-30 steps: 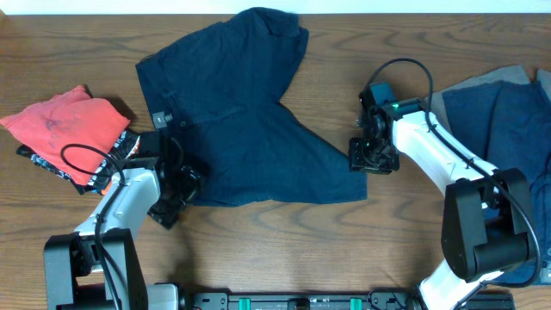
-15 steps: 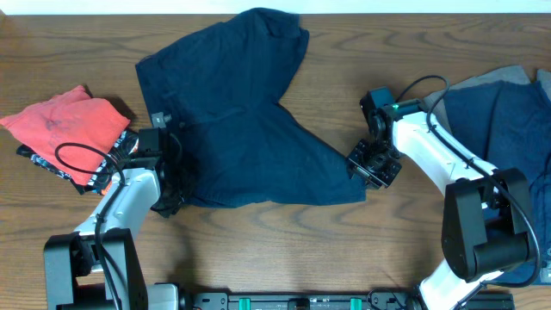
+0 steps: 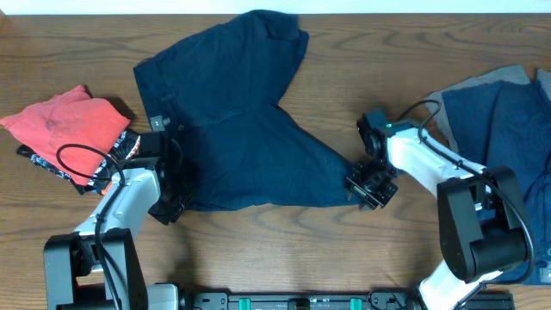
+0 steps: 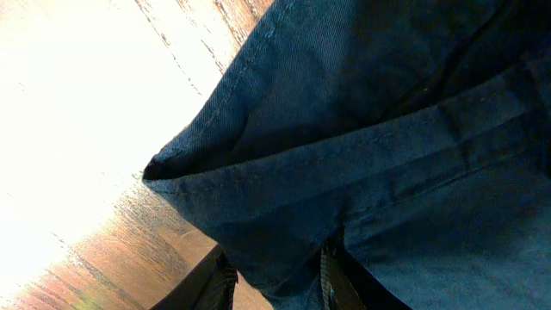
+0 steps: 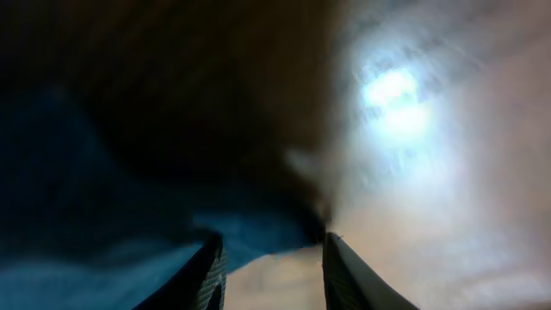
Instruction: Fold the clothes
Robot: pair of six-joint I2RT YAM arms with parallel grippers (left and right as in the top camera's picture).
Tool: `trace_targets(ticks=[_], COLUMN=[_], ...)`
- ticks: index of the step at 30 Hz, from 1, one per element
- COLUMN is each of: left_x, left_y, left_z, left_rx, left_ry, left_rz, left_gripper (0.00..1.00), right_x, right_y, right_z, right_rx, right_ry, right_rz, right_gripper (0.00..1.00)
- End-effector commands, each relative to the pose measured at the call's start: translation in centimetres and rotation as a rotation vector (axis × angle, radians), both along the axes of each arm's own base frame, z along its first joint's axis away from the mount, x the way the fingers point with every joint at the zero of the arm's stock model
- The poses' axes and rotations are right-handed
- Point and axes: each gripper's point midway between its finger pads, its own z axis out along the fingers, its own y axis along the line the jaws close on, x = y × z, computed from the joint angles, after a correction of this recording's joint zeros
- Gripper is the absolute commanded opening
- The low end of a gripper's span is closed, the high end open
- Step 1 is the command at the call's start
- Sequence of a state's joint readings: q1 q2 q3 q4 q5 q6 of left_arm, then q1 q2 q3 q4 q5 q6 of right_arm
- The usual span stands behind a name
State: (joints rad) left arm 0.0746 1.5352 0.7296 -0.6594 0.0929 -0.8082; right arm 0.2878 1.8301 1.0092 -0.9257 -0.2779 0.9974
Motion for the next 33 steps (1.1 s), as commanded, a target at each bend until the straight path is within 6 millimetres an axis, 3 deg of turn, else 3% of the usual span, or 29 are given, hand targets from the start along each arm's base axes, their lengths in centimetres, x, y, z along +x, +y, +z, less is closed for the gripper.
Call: trace_targets(ticks=[1, 5, 7, 8, 9, 11, 13, 17, 19, 23, 28, 33], left_x=[-0.4, -0.4, -0.4, -0.4, -0.4, -0.4, -0.4, -0.7, -0.6, -0.6, -1.2, -2.5], left_y=[0.4, 0.4, 0.4, 0.4, 0.4, 0.4, 0.4, 0.2, -1.0, -3.0, -5.4, -7.6], left_z=[0.0, 0.0, 0.0, 0.0, 0.0, 0.0, 0.0, 0.1, 0.3, 1.9, 5.8, 10.0], left_rx=[0.026, 0.026, 0.026, 0.026, 0.026, 0.026, 0.026, 0.015, -0.05, -0.161, -0.25, -0.242], left_ry=[0.011, 0.011, 0.011, 0.011, 0.011, 0.011, 0.011, 0.02, 0.004, -0.031, -0.124, -0.258], left_rz=[-0.004, -0.004, -0.004, -0.004, -0.004, -0.009, -0.017, -0.067, -0.146, -0.248, -0.393, -0.544], left_gripper=[0.34, 0.34, 0.2, 0.19, 0.13, 0.09, 0.06, 0.06, 0.06, 0.06, 0.06, 0.05], right_x=[-0.2, 0.7, 1.7, 2.2, 2.6, 3.0, 3.0, 3.7, 4.3, 6.2, 8.7, 7.9], right_y=[0.2, -0.7, -1.2, -1.5, -1.8, -2.3, -2.5, -2.9, -3.6, -6.2, -10.6, -14.0], right_z=[-0.6, -1.8, -2.2, -2.3, -2.4, -2.4, -2.5, -2.1, -1.2, 2.6, 10.8, 18.1], right_rx=[0.004, -0.044, -0.079, -0.098, -0.115, -0.146, -0.155, -0.144, -0.144, -0.156, -0.187, -0.25], right_ry=[-0.019, -0.087, -0.136, -0.161, -0.179, -0.201, -0.203, -0.241, -0.269, -0.364, -0.609, -0.774], right_rz=[-0.018, -0.01, -0.005, -0.004, -0.002, 0.001, 0.012, 0.116, 0.134, 0.093, 0.086, 0.082], right_gripper=[0.36, 0.35, 0.32, 0.31, 0.2, 0.15, 0.01, 0.01, 0.01, 0.01, 0.01, 0.01])
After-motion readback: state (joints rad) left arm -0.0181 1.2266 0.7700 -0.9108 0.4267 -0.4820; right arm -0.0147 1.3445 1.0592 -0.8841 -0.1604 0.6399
